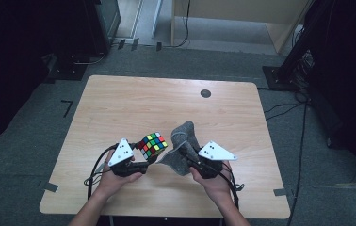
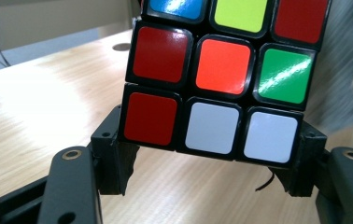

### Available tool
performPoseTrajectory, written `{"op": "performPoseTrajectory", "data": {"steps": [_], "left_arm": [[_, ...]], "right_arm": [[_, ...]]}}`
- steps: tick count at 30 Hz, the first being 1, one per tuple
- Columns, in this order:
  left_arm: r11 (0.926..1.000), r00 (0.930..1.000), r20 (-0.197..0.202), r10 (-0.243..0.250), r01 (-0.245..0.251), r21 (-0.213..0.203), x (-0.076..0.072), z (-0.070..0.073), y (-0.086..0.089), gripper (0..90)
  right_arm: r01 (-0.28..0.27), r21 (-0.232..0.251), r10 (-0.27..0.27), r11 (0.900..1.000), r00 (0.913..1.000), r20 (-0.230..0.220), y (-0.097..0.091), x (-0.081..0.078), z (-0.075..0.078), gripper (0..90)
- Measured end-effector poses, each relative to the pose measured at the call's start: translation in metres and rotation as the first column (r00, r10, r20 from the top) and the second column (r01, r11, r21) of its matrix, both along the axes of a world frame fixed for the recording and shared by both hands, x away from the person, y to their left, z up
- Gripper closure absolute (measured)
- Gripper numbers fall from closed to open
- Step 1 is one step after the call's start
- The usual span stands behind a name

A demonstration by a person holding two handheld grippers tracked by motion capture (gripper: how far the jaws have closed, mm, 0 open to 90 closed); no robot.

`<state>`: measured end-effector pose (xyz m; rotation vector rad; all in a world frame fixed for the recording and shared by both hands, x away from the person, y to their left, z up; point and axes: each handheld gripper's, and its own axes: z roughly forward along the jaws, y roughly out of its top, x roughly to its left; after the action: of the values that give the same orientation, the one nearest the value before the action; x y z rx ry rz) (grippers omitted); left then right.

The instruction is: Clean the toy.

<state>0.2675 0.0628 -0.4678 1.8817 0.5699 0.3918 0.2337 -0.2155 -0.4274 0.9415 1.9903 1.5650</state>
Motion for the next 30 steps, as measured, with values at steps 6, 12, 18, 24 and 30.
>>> {"op": "performPoseTrajectory", "data": {"steps": [6,12,18,24,30], "left_arm": [[0.9959,0.9959,0.044,-0.079,0.077,0.048,-0.012,0.000,-0.017,33.6],[0.9935,0.9878,0.107,-0.113,0.112,0.017,-0.023,0.005,-0.020,33.7],[0.9936,0.9861,0.122,-0.113,0.113,0.006,-0.024,0.006,-0.018,34.2],[0.9931,0.9856,0.123,-0.116,0.117,-0.001,-0.025,0.007,-0.018,34.5],[0.9941,0.9849,0.135,-0.108,0.109,-0.001,-0.026,0.007,-0.019,34.4]], "right_arm": [[-0.110,0.111,0.108,0.9877,0.9938,0.024,0.012,-0.012,0.020,73.5],[-0.106,0.197,0.114,0.9747,0.9930,-0.031,0.012,-0.006,0.006,72.1],[0.000,0.189,0.013,0.9819,0.9978,-0.065,0.008,-0.004,0.000,73.4],[0.005,0.261,0.027,0.9654,0.9924,-0.120,0.002,0.000,-0.007,74.8],[0.011,0.315,0.044,0.9491,0.9853,-0.165,0.000,0.001,-0.007,75.6]]}}
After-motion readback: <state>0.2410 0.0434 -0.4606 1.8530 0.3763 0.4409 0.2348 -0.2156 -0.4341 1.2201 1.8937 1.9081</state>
